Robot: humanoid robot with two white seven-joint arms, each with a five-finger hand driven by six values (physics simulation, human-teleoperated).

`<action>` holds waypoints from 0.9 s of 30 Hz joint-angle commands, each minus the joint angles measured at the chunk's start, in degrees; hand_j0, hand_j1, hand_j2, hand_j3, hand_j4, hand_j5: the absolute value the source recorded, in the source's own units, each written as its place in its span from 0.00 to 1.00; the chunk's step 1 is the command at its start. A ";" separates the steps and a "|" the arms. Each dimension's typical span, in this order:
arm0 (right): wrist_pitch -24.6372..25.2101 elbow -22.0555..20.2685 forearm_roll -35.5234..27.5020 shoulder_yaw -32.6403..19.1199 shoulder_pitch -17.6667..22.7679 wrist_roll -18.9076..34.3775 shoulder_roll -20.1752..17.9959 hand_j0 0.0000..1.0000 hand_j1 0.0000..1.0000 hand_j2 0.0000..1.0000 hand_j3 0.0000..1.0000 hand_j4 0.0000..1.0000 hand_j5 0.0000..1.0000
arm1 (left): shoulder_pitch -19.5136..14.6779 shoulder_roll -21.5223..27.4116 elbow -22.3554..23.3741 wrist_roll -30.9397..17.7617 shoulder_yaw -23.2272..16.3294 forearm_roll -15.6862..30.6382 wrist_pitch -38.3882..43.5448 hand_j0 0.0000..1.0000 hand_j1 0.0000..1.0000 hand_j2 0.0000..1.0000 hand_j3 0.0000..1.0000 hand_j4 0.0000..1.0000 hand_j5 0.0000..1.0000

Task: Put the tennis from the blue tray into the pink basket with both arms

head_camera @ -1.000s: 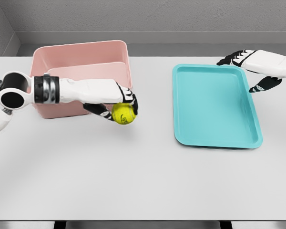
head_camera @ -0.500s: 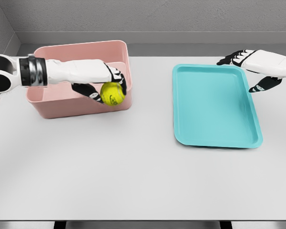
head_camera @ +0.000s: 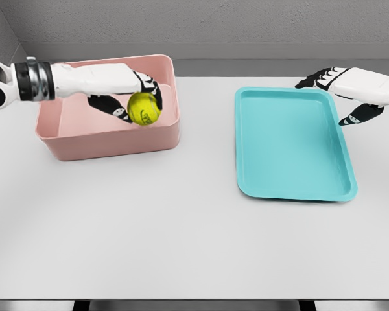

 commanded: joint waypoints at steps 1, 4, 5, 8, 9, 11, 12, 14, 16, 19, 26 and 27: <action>0.11 -0.01 -0.37 -0.06 0.00 -0.03 -0.08 1.00 1.00 1.00 1.00 1.00 1.00 | -0.09 -0.92 2.46 0.01 -0.06 0.34 -0.06 0.48 0.48 0.48 0.48 0.48 0.48; 0.11 -0.01 -0.37 -0.06 0.00 -0.03 -0.08 1.00 1.00 1.00 1.00 1.00 1.00 | -0.26 -1.88 4.83 0.01 -0.14 0.25 -0.06 0.48 0.48 0.48 0.48 0.48 0.48; 0.11 -0.01 -0.37 -0.06 0.00 -0.03 -0.08 1.00 1.00 1.00 1.00 1.00 1.00 | -0.26 -2.06 5.53 0.01 -0.14 0.16 -0.06 0.48 0.48 0.48 0.48 0.48 0.48; 0.11 -0.01 -0.37 -0.06 0.00 -0.03 -0.08 1.00 1.00 1.00 1.00 1.00 1.00 | -1.23 -3.47 8.61 0.01 -0.32 -0.01 -0.06 0.48 0.48 0.48 0.48 0.48 0.48; 0.11 -0.01 -0.37 -0.06 0.00 -0.03 -0.08 1.00 1.00 1.00 1.00 1.00 1.00 | -1.23 -3.64 9.40 0.01 -0.32 -0.10 -0.06 0.48 0.48 0.48 0.48 0.48 0.48; 0.11 -0.01 -0.37 -0.06 0.00 -0.03 -0.08 1.00 1.00 1.00 1.00 1.00 1.00 | -1.23 -4.17 11.16 0.01 -0.32 -0.28 -0.06 0.48 0.48 0.48 0.48 0.48 0.48; 0.11 -0.01 -0.37 -0.06 0.00 -0.03 -0.08 1.00 1.00 1.00 1.00 1.00 1.00 | -1.32 -4.34 11.77 0.01 -0.32 -0.28 -0.06 0.48 0.48 0.48 0.48 0.48 0.48; 0.11 -0.01 -0.37 -0.06 0.00 -0.03 -0.08 1.00 1.00 1.00 1.00 1.00 1.00 | -1.67 -4.87 13.70 0.01 -0.32 -0.36 -0.06 0.48 0.48 0.48 0.48 0.48 0.48; 0.11 -0.01 -0.37 -0.06 0.00 -0.03 0.01 1.00 1.00 1.00 1.00 1.00 1.00 | -2.02 -5.92 15.90 0.01 -0.32 -0.54 -0.06 0.48 0.48 0.48 0.48 0.48 0.48; 0.11 -0.01 -0.37 -0.06 0.00 -0.03 0.01 1.00 1.00 1.00 1.00 1.00 1.00 | -3.25 -6.98 19.77 0.01 -0.23 -0.63 -0.06 0.48 0.48 0.48 0.48 0.48 0.48; 0.11 -0.01 -0.37 -0.06 0.00 -0.03 0.10 1.00 1.00 1.00 1.00 1.00 1.00 | -3.69 -8.21 22.14 0.82 0.03 -1.59 0.13 0.96 0.96 0.96 0.96 0.96 0.96; 0.11 -0.01 -0.37 -0.06 0.00 -0.03 0.10 1.00 1.00 1.00 1.00 1.00 1.00 | -3.69 -8.12 22.14 1.17 0.03 -1.59 0.13 0.98 0.98 0.98 0.98 0.98 0.98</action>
